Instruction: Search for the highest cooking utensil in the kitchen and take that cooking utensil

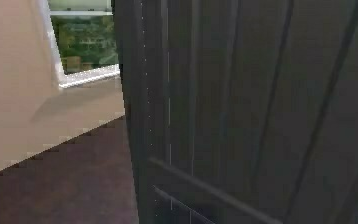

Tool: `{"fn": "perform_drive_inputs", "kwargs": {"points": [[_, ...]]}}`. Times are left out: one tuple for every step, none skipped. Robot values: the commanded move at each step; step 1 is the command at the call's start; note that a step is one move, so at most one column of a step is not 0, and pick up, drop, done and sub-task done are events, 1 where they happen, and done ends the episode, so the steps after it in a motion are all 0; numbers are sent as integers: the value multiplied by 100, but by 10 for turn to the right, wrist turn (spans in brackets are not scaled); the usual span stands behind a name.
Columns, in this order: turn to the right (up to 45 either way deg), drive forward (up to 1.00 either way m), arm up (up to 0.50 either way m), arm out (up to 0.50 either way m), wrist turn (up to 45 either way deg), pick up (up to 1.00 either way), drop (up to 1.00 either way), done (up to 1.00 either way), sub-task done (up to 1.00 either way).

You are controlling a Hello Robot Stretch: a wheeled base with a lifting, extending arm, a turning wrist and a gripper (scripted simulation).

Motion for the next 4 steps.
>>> {"fn": "perform_drive_inputs", "kwargs": {"points": [[-270,0,0,0,0,0,0,0,0],[0,80,0,0,0,0,0,0,0],[-270,0,0,0,0,0,0,0,0],[0,30,0,0,0,0,0,0,0]]}}
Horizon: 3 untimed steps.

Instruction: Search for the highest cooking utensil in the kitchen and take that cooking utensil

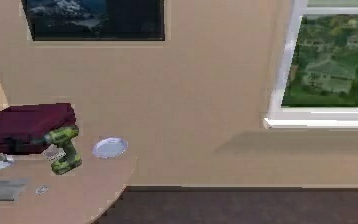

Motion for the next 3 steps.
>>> {"fn": "perform_drive_inputs", "kwargs": {"points": [[450,0,0,0,0,0,0,0,0],[120,0,0,0,0,0,0,0,0],[0,85,0,0,0,0,0,0,0]]}}
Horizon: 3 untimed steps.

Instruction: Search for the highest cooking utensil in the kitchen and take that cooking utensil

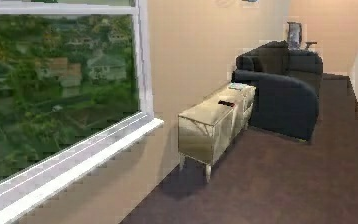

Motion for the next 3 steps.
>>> {"fn": "perform_drive_inputs", "kwargs": {"points": [[450,0,0,0,0,0,0,0,0],[450,0,0,0,0,0,0,0,0],[90,0,0,0,0,0,0,0,0]]}}
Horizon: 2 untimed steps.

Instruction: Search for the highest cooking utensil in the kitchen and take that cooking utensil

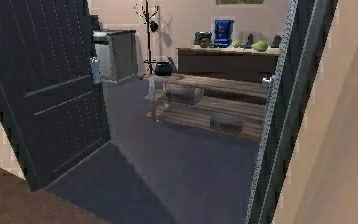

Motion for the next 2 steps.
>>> {"fn": "perform_drive_inputs", "kwargs": {"points": [[0,100,0,0,0,0,0,0,0],[0,80,0,0,0,0,0,0,0]]}}
